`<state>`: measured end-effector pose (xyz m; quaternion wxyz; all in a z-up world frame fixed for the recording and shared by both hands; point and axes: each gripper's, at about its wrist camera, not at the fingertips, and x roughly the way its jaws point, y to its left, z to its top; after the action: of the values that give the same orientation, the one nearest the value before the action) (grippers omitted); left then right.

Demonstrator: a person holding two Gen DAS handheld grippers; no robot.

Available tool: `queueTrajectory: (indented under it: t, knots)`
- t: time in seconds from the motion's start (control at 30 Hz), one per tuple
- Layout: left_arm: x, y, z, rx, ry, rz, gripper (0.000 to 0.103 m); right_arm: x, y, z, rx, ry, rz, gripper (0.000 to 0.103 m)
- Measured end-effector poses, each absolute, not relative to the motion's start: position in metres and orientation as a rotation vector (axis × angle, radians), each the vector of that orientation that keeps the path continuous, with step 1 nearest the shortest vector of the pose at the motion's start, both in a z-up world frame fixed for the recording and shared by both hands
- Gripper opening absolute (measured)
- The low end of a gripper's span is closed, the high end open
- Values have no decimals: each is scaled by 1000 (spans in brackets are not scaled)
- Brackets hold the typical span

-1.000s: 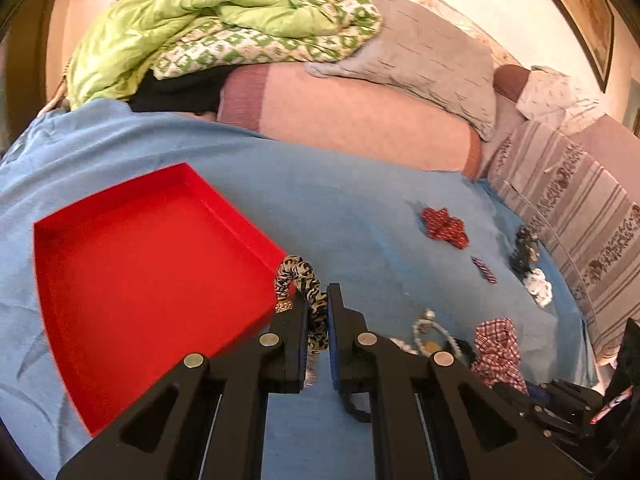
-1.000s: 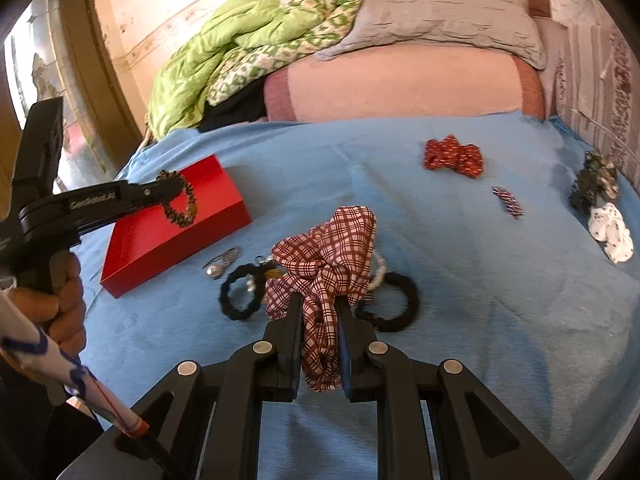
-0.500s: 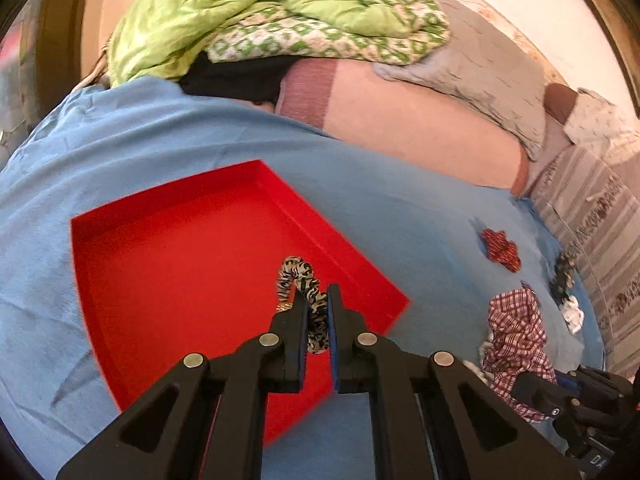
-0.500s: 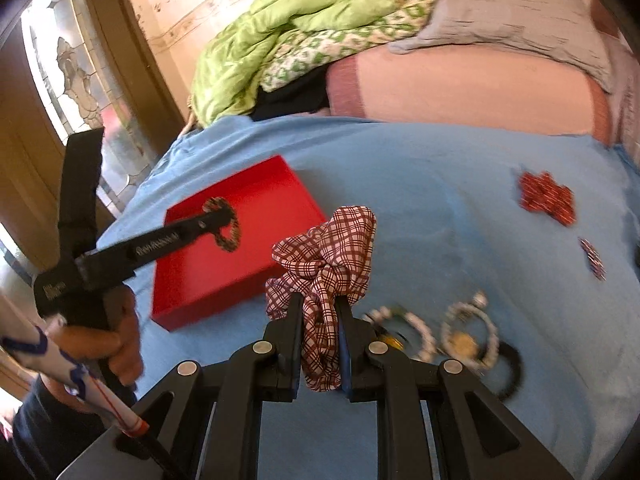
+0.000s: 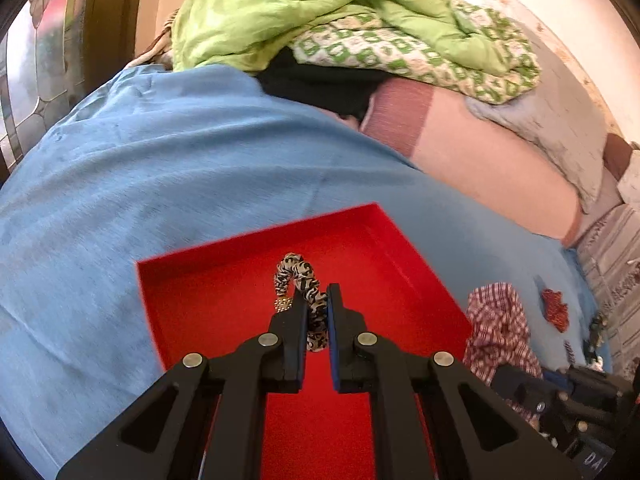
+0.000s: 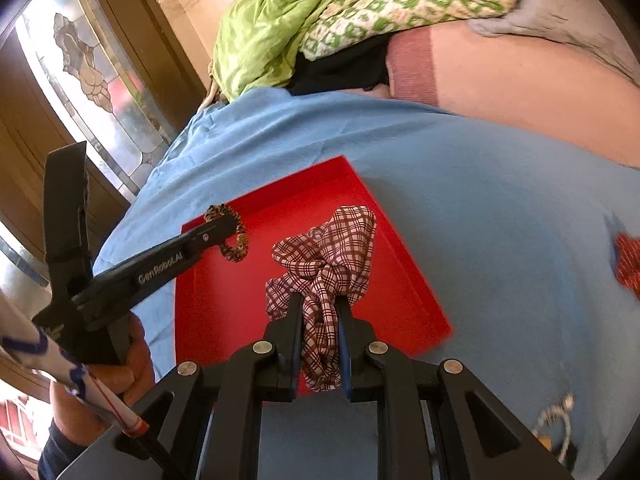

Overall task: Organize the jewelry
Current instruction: 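Carry both scrunchies over the red tray and open both tools to drop them, then withdraw both open tools from the tray back toward the jewelry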

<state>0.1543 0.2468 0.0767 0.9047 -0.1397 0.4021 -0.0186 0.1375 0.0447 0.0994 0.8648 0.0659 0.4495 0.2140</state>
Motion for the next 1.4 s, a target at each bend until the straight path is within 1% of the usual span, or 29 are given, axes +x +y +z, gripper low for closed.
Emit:
queueTrajectory:
  t: [0.23, 0.4, 0.77, 0.87, 0.9, 0.93, 0.97, 1.0, 1.03, 1.07, 1.13, 1.2, 1.3, 1.4]
  knots:
    - [167, 271, 60, -352, 871, -13, 8, 191, 79, 84, 148, 1000, 449, 17]
    - [172, 277, 53, -344, 885, 7, 8, 224, 92, 69, 171, 1041, 432, 17]
    - [178, 277, 48, -350, 887, 21, 8, 257, 103, 49, 184, 1075, 407, 21]
    - [178, 279, 49, -355, 883, 29, 11, 260, 104, 45, 191, 1084, 400, 21]
    - [178, 279, 50, -355, 881, 32, 15, 261, 104, 44, 198, 1087, 401, 21]
    - [177, 280, 50, -353, 880, 36, 20, 262, 103, 43, 203, 1090, 398, 22]
    - [177, 280, 50, -352, 880, 39, 24, 263, 103, 43, 205, 1089, 394, 24]
    - [177, 280, 51, -350, 878, 43, 30, 262, 102, 43, 208, 1088, 390, 25]
    - [176, 281, 51, -350, 876, 44, 32, 263, 101, 44, 213, 1089, 391, 32]
    - [176, 280, 52, -350, 876, 46, 32, 262, 100, 44, 219, 1090, 390, 40]
    - [176, 279, 52, -347, 875, 46, 33, 262, 98, 45, 228, 1090, 394, 47]
    - [176, 278, 53, -345, 872, 48, 34, 261, 96, 47, 233, 1089, 394, 47]
    - [175, 276, 57, -339, 860, 56, 41, 259, 92, 52, 248, 1082, 402, 47]
    - [173, 275, 62, -332, 844, 62, 42, 253, 86, 62, 259, 1066, 408, 48]
